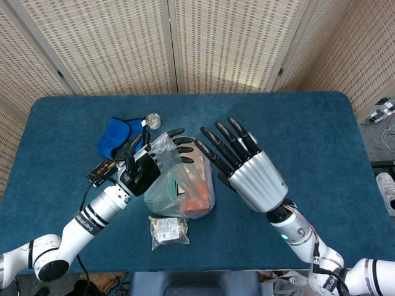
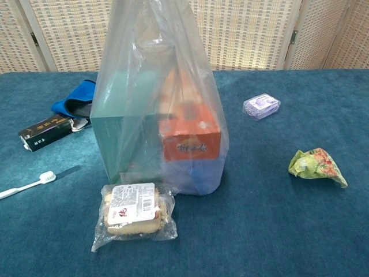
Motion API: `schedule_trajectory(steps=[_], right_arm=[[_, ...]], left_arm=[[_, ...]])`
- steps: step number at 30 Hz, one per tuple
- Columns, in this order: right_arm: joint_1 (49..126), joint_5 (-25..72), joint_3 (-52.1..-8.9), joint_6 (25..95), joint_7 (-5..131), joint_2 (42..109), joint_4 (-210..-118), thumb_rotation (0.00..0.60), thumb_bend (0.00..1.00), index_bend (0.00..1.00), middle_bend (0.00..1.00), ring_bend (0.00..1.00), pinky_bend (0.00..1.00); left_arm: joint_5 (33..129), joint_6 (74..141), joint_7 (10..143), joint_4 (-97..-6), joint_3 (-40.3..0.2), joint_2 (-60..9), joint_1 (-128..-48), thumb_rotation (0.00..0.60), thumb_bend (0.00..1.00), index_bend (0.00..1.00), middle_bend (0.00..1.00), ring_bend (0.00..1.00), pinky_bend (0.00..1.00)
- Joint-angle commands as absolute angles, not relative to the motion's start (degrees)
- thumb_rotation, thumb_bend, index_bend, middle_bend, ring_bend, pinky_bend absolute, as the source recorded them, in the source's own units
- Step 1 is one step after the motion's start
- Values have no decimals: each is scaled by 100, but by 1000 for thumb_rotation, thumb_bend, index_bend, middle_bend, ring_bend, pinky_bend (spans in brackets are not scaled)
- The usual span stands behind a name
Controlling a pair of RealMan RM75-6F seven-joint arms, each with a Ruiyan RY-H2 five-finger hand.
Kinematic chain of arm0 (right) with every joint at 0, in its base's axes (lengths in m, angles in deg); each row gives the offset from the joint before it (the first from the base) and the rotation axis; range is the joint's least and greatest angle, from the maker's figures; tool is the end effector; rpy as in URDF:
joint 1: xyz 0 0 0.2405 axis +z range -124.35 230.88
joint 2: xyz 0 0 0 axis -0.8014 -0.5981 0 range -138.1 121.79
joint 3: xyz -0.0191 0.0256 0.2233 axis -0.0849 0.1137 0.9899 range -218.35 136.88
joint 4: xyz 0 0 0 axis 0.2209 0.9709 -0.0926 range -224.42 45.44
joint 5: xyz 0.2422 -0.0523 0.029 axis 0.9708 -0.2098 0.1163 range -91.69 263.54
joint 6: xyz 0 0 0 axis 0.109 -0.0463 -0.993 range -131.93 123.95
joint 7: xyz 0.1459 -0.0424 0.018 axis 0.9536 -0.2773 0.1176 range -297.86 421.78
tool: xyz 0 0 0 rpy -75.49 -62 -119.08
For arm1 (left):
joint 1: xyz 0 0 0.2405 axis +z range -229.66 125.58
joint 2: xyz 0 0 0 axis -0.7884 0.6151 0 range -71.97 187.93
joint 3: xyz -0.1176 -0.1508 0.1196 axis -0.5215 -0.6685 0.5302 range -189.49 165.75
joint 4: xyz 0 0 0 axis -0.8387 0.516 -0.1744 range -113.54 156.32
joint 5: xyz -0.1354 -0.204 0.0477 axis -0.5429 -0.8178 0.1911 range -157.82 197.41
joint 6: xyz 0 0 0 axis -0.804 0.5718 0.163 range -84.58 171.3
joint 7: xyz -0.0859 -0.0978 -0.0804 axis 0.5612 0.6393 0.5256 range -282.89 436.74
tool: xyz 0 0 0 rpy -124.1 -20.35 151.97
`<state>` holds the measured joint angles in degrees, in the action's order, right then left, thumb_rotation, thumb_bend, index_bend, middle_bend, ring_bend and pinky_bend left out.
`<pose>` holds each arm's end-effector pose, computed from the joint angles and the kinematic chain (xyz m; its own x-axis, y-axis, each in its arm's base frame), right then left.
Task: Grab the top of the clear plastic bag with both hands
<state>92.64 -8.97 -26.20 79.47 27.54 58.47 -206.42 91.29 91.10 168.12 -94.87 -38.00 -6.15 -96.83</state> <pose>0.0066 -0.2595 0.1062 0.2655 0.4823 0.8348 -0.5859 -0.6069 0.5370 0.0282 0.3138 0.0594 -0.7763 0.6200 -0.1132 0.1244 0.3268 0.9369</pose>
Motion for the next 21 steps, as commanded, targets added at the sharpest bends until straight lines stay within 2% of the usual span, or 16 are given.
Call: schedule_trajectory(steps=[1, 3, 4, 5, 6, 7, 8, 15, 21], right_arm=[[8852, -1193, -2783, 8356, 2952, 5547, -20728, 600, 117, 0, 53, 0, 65], [8610, -1311, -2870, 8564, 3040, 5398, -20753, 600, 117, 0, 53, 0, 65], [8502, -1354, -2911, 8648, 3065, 5329, -20752, 600, 117, 0, 53, 0, 65], [8395, -1393, -2954, 8727, 3088, 5262, -20746, 600, 117, 0, 53, 0, 65], [8257, -1430, -3018, 8811, 3129, 5168, -20735, 600, 117, 0, 53, 0, 65], [8149, -1451, -3079, 8858, 3154, 5088, -20738, 600, 116, 0, 54, 0, 65], [8043, -1457, -3141, 8892, 3175, 5003, -20743, 600, 117, 0, 55, 0, 65], [7347, -1354, -3632, 8888, 3467, 4384, -20705, 600, 117, 0, 79, 0, 65], [6940, -1290, -3958, 8823, 3782, 4335, -20336, 600, 122, 0, 99, 0, 70]], left_arm=[[9037, 8981, 16964, -9550, -3902, -543, -9640, 125, 248, 138, 224, 248, 311], [8983, 8919, 16993, -9565, -3955, -509, -9622, 216, 248, 141, 245, 274, 351], [8962, 8891, 17006, -9578, -3978, -489, -9612, 287, 248, 144, 259, 289, 374], [8937, 8860, 17004, -9590, -3997, -463, -9603, 403, 248, 149, 270, 306, 406], [8893, 8823, 16981, -9606, -4020, -427, -9590, 471, 248, 153, 274, 314, 426], [8854, 8800, 16969, -9626, -4042, -399, -9579, 566, 248, 162, 277, 327, 466], [8811, 8770, 16922, -9639, -4055, -370, -9575, 597, 248, 170, 280, 335, 497], [8493, 8688, 16752, -9796, -4209, -216, -9446, 600, 291, 232, 363, 439, 685], [8227, 8603, 16581, -9946, -4343, -112, -9373, 600, 378, 317, 494, 552, 802]])
